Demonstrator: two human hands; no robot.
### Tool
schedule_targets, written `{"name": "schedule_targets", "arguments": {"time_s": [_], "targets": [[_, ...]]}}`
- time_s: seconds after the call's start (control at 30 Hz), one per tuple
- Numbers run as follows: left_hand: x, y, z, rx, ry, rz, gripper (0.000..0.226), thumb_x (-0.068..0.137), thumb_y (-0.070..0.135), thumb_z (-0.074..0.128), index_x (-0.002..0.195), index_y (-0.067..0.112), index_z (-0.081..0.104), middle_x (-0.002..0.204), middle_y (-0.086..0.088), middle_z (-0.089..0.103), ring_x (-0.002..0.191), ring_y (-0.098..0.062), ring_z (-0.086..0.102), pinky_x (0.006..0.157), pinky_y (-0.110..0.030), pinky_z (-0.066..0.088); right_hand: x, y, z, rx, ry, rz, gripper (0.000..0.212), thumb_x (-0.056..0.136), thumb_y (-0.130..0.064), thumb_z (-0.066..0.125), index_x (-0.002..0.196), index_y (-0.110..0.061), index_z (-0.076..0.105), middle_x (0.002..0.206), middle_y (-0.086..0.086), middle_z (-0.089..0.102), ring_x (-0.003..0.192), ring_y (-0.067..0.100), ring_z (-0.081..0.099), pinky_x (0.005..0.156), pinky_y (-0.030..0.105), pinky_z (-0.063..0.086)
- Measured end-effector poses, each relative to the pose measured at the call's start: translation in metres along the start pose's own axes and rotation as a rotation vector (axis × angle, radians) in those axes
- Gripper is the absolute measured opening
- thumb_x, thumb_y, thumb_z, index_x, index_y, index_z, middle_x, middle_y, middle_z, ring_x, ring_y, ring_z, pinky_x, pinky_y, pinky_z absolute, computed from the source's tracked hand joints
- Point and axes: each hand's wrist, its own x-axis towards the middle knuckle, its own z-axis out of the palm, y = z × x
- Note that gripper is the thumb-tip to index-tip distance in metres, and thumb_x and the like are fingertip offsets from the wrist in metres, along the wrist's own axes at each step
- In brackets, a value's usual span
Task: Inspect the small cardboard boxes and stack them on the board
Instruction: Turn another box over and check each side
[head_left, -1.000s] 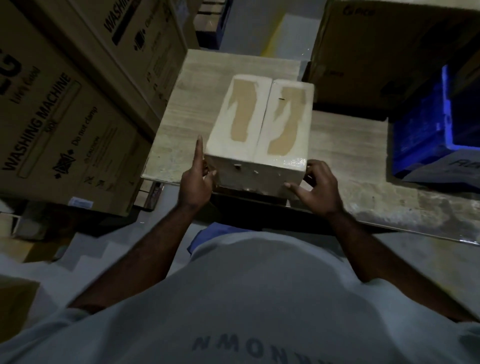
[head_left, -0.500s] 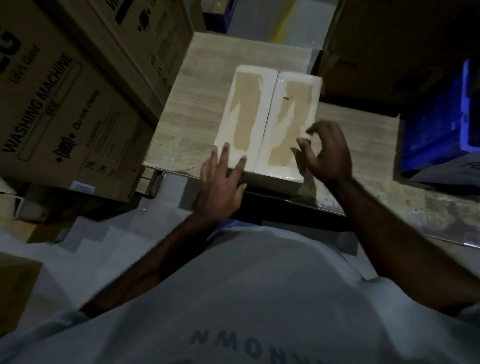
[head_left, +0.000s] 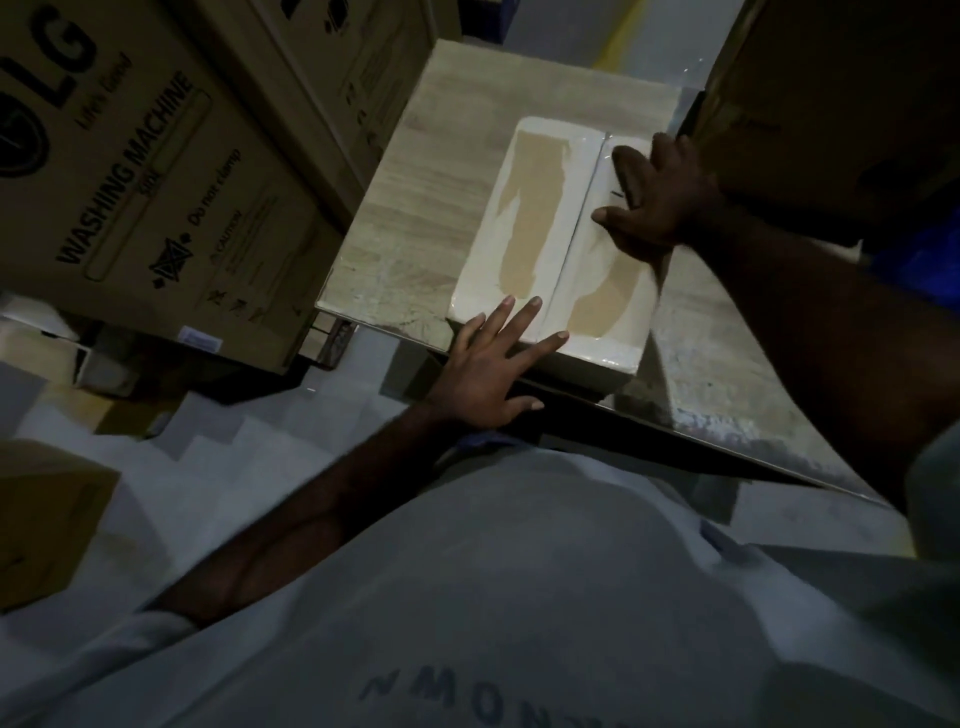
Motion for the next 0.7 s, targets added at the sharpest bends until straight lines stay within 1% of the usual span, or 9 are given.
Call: {"name": "schedule_targets", "arguments": {"time_s": [0.07, 0.17, 0.23, 0.3, 0.4, 0.47, 0.53, 0.6, 0.7], "targets": [[0.001, -0.003, -0.002, -0.011, -0.021, 0.008, 0.096, 0.082, 0.067, 0.068, 0.16, 0.047, 0.016, 0.173, 0.002, -0.005, 0.158, -0.026, -0.009, 0.121, -0.054, 0.008, -0.005, 0.005, -0.006, 0.012, 0.032, -0.034, 0.113, 0.073, -0.092, 0.035, 0.165, -0.03, 0.016, 0.168, 0.023, 0.018, 0.153, 0.048, 0.016, 0.122, 0.06, 0.023], [0.008, -0.01, -0.007, -0.044, -0.031, 0.01, 0.093, 0.081, 0.079, 0.061, 0.159, 0.051, 0.018, 0.172, 0.008, -0.007, 0.157, -0.027, -0.015, 0.122, -0.054, 0.003, -0.016, 0.011, -0.015, 0.02, 0.019, -0.014, 0.107, 0.08, -0.089, 0.048, 0.164, -0.029, 0.02, 0.165, 0.025, 0.023, 0.151, 0.049, 0.02, 0.121, 0.057, 0.024], [0.017, -0.018, -0.015, -0.059, -0.048, -0.014, 0.095, 0.078, 0.089, 0.053, 0.158, 0.054, 0.016, 0.171, 0.012, -0.011, 0.155, -0.029, -0.022, 0.122, -0.053, -0.004, -0.024, 0.016, -0.012, 0.028, 0.023, 0.034, 0.101, 0.084, -0.087, 0.05, 0.163, -0.031, 0.023, 0.163, 0.025, 0.027, 0.148, 0.05, 0.023, 0.119, 0.058, 0.027], [0.029, -0.028, -0.027, -0.058, -0.085, -0.045, 0.096, 0.075, 0.093, 0.048, 0.157, 0.057, 0.012, 0.17, 0.011, -0.016, 0.153, -0.03, -0.03, 0.121, -0.053, -0.012, -0.034, 0.019, -0.004, 0.067, 0.06, 0.102, 0.096, 0.085, -0.087, 0.05, 0.161, -0.034, 0.025, 0.159, 0.024, 0.033, 0.143, 0.051, 0.028, 0.114, 0.059, 0.033], [0.052, -0.051, -0.046, -0.023, -0.159, -0.081, 0.097, 0.073, 0.097, 0.042, 0.155, 0.062, 0.002, 0.167, 0.007, -0.03, 0.148, -0.034, -0.038, 0.12, -0.061, -0.014, -0.054, 0.017, 0.008, 0.138, 0.112, 0.232, 0.087, 0.086, -0.084, 0.052, 0.155, -0.036, 0.03, 0.15, 0.02, 0.037, 0.137, 0.048, 0.032, 0.104, 0.06, 0.04], [0.069, -0.066, -0.057, -0.005, -0.225, -0.088, 0.1, 0.074, 0.094, 0.046, 0.155, 0.06, -0.002, 0.164, 0.004, -0.037, 0.147, -0.036, -0.038, 0.118, -0.063, -0.013, -0.068, 0.013, 0.016, 0.139, 0.148, 0.348, 0.085, 0.088, -0.081, 0.049, 0.156, -0.033, 0.03, 0.151, 0.021, 0.034, 0.139, 0.049, 0.03, 0.104, 0.061, 0.041], [0.082, -0.079, -0.068, -0.003, -0.26, -0.102, 0.097, 0.081, 0.086, 0.051, 0.157, 0.057, -0.001, 0.164, 0.002, -0.036, 0.149, -0.037, -0.035, 0.12, -0.064, -0.009, -0.079, 0.009, 0.024, 0.168, 0.147, 0.483, 0.087, 0.093, -0.077, 0.045, 0.161, -0.027, 0.023, 0.161, 0.025, 0.023, 0.146, 0.052, 0.022, 0.109, 0.064, 0.036], [0.09, -0.091, -0.078, -0.064, -0.216, -0.172, 0.085, 0.091, 0.073, 0.054, 0.158, 0.054, 0.005, 0.167, 0.001, -0.029, 0.152, -0.036, -0.029, 0.122, -0.063, -0.004, -0.093, 0.007, 0.03, 0.216, 0.127, 0.584, 0.088, 0.096, -0.074, 0.043, 0.164, -0.023, 0.017, 0.165, 0.029, 0.014, 0.149, 0.054, 0.016, 0.11, 0.065, 0.033], [0.099, -0.098, -0.085, -0.194, -0.099, -0.327, 0.075, 0.1, 0.056, 0.054, 0.162, 0.043, 0.012, 0.172, -0.006, -0.012, 0.156, -0.037, -0.016, 0.122, -0.059, 0.005, -0.114, 0.002, 0.036, 0.215, 0.106, 0.649, 0.088, 0.098, -0.07, 0.046, 0.164, -0.021, 0.017, 0.164, 0.029, 0.015, 0.147, 0.056, 0.018, 0.106, 0.062, 0.039]]}}
